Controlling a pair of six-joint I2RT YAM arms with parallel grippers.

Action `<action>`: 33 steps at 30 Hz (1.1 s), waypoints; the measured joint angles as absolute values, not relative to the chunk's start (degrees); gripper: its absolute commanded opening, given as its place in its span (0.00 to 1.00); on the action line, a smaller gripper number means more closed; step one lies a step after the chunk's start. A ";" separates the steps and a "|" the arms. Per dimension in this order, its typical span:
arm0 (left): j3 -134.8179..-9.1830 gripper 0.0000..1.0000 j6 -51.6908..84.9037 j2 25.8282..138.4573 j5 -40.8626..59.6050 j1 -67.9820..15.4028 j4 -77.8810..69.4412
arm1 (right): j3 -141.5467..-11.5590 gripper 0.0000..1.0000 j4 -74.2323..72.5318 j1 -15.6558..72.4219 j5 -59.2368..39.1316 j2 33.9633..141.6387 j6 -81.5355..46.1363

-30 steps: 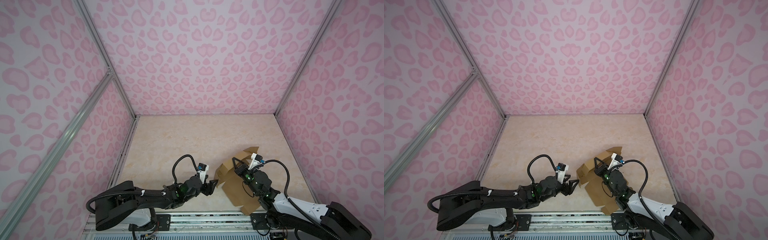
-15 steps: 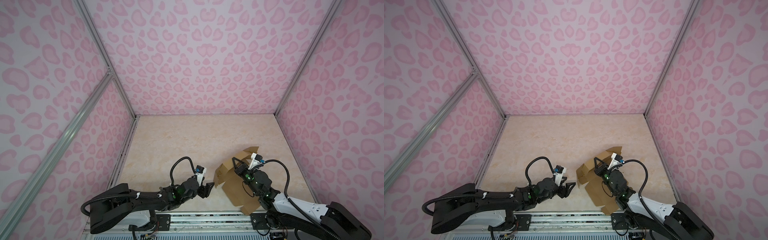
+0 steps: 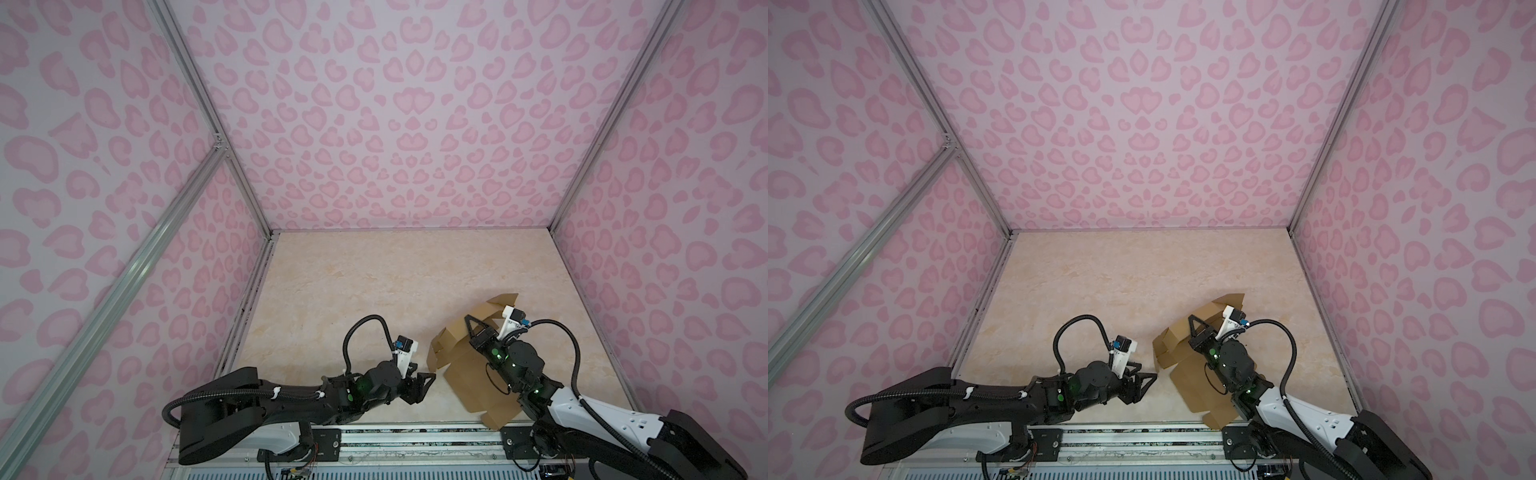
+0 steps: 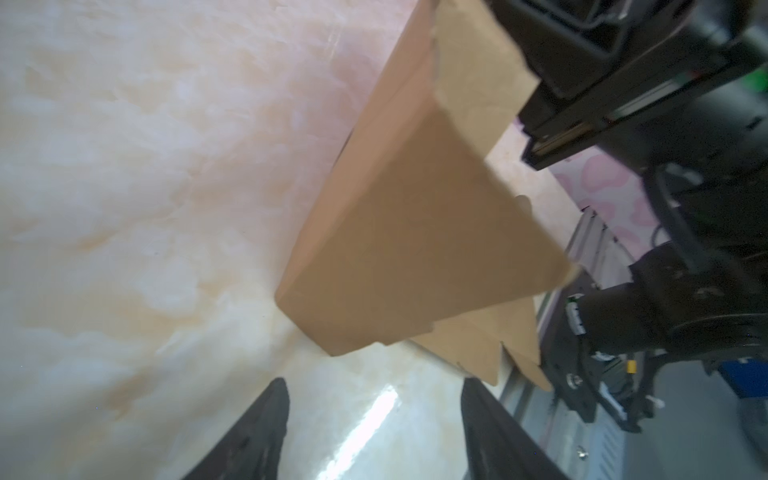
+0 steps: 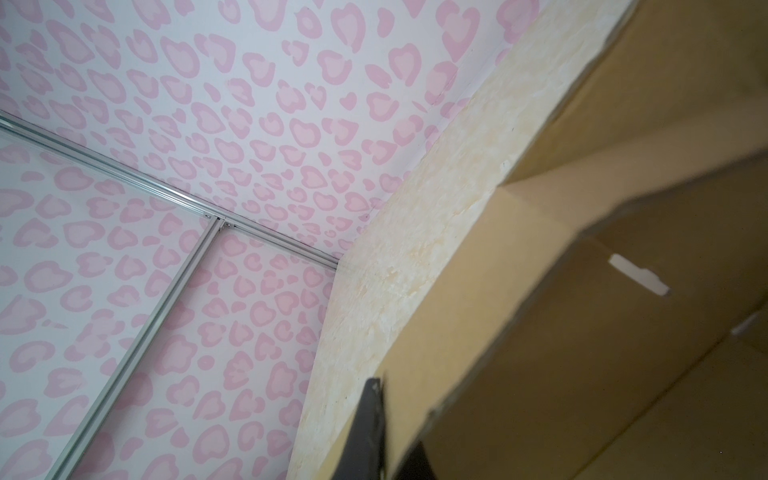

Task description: Fold the paper box

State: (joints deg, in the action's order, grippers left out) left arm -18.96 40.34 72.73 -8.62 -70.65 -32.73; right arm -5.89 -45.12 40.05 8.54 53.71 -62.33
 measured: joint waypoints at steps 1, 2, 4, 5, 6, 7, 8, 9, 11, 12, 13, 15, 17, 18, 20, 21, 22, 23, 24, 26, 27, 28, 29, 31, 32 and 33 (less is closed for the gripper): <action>-18.94 0.70 41.98 72.66 -9.21 -71.50 -33.17 | -5.91 0.07 -45.08 40.01 8.54 53.67 -62.33; -18.94 0.70 43.33 72.71 -9.80 -72.07 -33.19 | -5.93 0.07 -45.01 39.94 8.51 53.65 -62.30; -18.92 0.70 45.21 72.86 -11.16 -72.49 -33.15 | -5.93 0.07 -44.84 39.81 8.51 53.56 -62.30; -18.76 0.71 45.65 72.77 -12.16 -72.62 -33.15 | -5.93 0.07 -44.71 39.75 8.49 53.45 -62.30; -18.39 0.72 46.02 72.36 -13.23 -72.75 -33.10 | -5.93 0.07 -44.58 39.75 8.47 53.32 -62.28; -17.69 0.72 45.98 71.35 -14.52 -72.71 -32.75 | -5.93 0.07 -44.38 39.75 8.45 53.17 -62.22; -16.97 0.73 45.91 70.08 -15.79 -72.44 -32.21 | -5.93 0.07 -44.16 39.72 8.45 52.99 -62.11; -16.51 0.73 45.36 68.95 -16.80 -72.01 -31.55 | -5.93 0.07 -43.97 39.72 8.38 52.82 -62.02; -15.86 0.73 42.61 66.87 -18.02 -70.48 -30.89 | -5.93 0.07 -43.75 39.68 8.27 52.58 -61.91; -15.88 0.73 40.99 66.65 -18.22 -69.82 -30.92 | -5.93 0.07 -43.75 39.68 8.27 52.60 -61.91; -15.94 0.73 39.16 66.76 -18.22 -69.04 -30.96 | -5.93 0.07 -43.75 39.64 8.27 52.62 -61.89; -16.56 0.73 35.44 68.27 -18.17 -67.59 -30.74 | -5.93 0.07 -43.83 39.64 8.29 52.84 -61.89; -17.74 0.73 31.79 70.72 -18.20 -65.71 -30.46 | -5.93 0.07 -44.18 39.64 8.27 53.10 -61.89; -18.24 0.73 30.70 71.75 -18.22 -64.93 -30.24 | -5.93 0.06 -44.18 39.64 8.27 53.10 -61.89; -19.44 0.72 28.25 74.59 -18.39 -63.09 -30.06 | -5.93 0.07 -44.07 39.64 8.03 52.90 -61.89; -20.18 0.72 27.40 76.25 -18.41 -62.48 -29.89 | -5.93 0.07 -43.79 39.64 8.05 52.64 -61.89; -20.91 0.72 26.63 77.82 -18.37 -62.17 -29.76 | -5.93 0.06 -43.57 39.64 8.03 52.40 -61.89; -21.76 0.72 25.80 79.81 -18.35 -61.73 -29.82 | -5.93 0.07 -43.35 39.64 7.94 52.21 -61.87; -22.65 0.72 25.19 81.87 -18.20 -61.34 -29.87 | -5.93 0.07 -43.18 39.64 7.94 52.01 -61.84; -24.47 0.71 24.34 85.43 -17.85 -60.73 -29.93 | -5.93 0.07 -42.96 39.62 7.97 51.90 -61.76; -25.45 0.71 23.94 87.18 -17.72 -60.60 -30.17 | -5.93 0.07 -42.96 39.62 7.94 51.90 -61.73; -26.35 0.71 23.77 88.55 -17.58 -60.38 -30.24 | -5.93 0.07 -42.96 39.59 7.94 51.90 -61.73; -27.18 0.71 23.44 89.89 -17.21 -60.25 -30.35 | -5.93 0.07 -42.96 39.59 7.94 51.90 -61.73; -28.34 0.71 22.72 91.48 -16.58 -60.23 -30.72 | -5.93 0.07 -42.94 39.59 7.92 51.88 -61.73; -28.60 0.70 22.48 91.92 -16.36 -60.23 -31.20 | -5.91 0.07 -42.94 39.59 7.92 51.86 -61.73; -28.64 0.70 22.48 92.07 -16.10 -60.23 -31.57 | -5.89 0.07 -42.92 39.59 7.92 51.77 -61.73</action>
